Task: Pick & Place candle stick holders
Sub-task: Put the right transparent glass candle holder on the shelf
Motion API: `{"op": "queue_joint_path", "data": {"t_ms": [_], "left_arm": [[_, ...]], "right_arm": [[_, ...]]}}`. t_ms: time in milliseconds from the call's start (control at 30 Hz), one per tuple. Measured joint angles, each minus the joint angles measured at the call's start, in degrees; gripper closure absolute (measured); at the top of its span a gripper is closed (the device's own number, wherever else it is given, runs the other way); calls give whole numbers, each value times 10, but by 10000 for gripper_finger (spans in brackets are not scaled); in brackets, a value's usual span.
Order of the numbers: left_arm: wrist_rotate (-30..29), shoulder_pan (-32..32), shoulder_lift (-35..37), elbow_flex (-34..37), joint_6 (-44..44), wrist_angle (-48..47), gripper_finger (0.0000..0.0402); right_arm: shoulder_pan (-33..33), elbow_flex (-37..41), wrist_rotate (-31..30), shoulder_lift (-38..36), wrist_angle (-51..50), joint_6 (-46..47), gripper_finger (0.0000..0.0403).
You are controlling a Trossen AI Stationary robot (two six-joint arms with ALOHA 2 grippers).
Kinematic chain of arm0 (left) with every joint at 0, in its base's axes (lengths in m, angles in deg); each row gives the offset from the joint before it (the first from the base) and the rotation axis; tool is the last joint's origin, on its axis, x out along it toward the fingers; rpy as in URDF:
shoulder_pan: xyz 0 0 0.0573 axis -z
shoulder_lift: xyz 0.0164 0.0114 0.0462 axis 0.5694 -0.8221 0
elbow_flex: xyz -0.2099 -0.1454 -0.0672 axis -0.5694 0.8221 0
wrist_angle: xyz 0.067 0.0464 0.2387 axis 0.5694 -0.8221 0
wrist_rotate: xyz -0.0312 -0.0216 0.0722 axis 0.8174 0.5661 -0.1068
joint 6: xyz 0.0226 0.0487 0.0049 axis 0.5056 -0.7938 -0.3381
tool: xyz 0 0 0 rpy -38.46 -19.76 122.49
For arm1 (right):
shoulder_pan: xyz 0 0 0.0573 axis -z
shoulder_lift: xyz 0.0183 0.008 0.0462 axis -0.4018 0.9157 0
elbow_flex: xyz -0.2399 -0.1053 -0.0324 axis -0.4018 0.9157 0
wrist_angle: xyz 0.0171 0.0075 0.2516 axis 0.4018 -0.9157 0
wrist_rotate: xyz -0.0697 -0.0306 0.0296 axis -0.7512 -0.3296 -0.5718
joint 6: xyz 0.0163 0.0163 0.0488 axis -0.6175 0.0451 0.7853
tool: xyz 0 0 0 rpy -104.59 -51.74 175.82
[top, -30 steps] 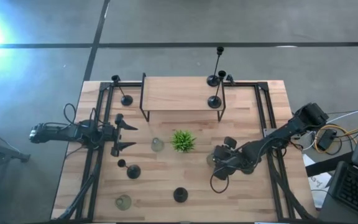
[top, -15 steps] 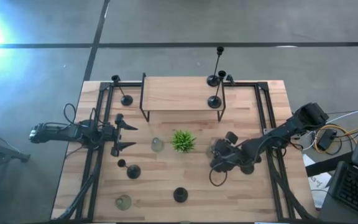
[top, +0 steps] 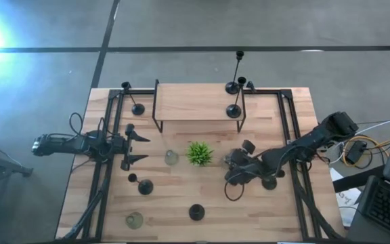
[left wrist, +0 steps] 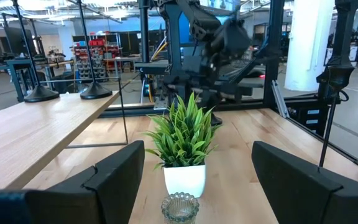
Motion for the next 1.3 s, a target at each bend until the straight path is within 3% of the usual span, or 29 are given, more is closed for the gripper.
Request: {"op": "queue_joint_path", "data": {"t_ms": [367, 533, 933, 1133, 1300], "left_arm": [[0, 0, 0, 0, 0, 0, 101], [0, 0, 0, 0, 0, 0, 101], [0, 0, 0, 0, 0, 0, 101], [0, 0, 0, 0, 0, 0, 101], [0, 0, 0, 0, 0, 0, 101]], "right_arm": [[59, -154, -1, -11, -140, -114, 258], [99, -210, -5, -11, -140, -166, 258], [159, -235, -113, -9, -42, -108, 258], [171, -234, -117, 1, 3, -80, 258], [169, -286, -89, 63, 42, -119, 258]]}}
